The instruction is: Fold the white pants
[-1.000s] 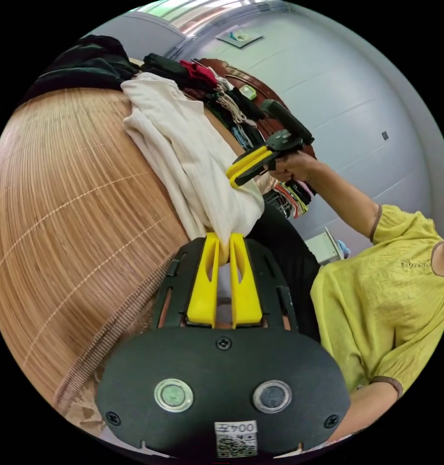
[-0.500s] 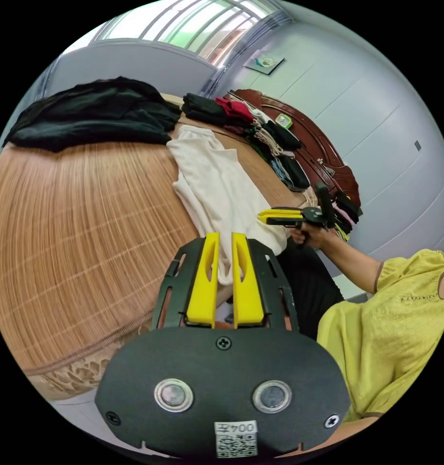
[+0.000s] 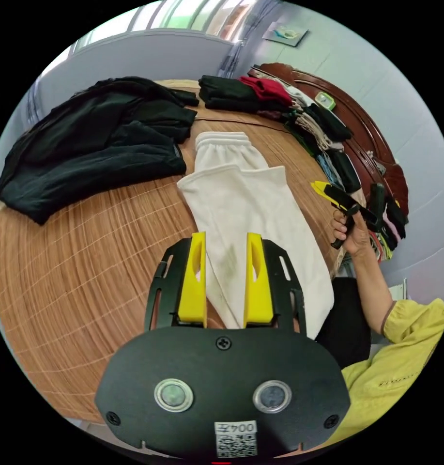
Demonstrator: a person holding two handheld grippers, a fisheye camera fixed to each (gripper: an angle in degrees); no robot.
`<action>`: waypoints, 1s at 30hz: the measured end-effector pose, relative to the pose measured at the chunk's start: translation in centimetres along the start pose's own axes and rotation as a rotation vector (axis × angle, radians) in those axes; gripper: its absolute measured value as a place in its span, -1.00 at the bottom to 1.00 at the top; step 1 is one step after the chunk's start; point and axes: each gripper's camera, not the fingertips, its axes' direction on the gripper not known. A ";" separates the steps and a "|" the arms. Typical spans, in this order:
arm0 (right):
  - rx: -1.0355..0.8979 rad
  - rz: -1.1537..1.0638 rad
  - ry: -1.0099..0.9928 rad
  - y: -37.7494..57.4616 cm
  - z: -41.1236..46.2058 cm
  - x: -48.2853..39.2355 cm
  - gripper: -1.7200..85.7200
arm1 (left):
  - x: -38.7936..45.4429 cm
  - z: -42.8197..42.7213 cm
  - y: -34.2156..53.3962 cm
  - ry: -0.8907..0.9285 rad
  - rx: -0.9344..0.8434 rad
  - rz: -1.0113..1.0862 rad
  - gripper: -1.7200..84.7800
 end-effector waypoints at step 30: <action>-0.089 0.118 -0.114 -4.4 -0.2 4.5 -0.85 | -6.8 3.2 -6.9 0.268 0.041 -0.355 -0.74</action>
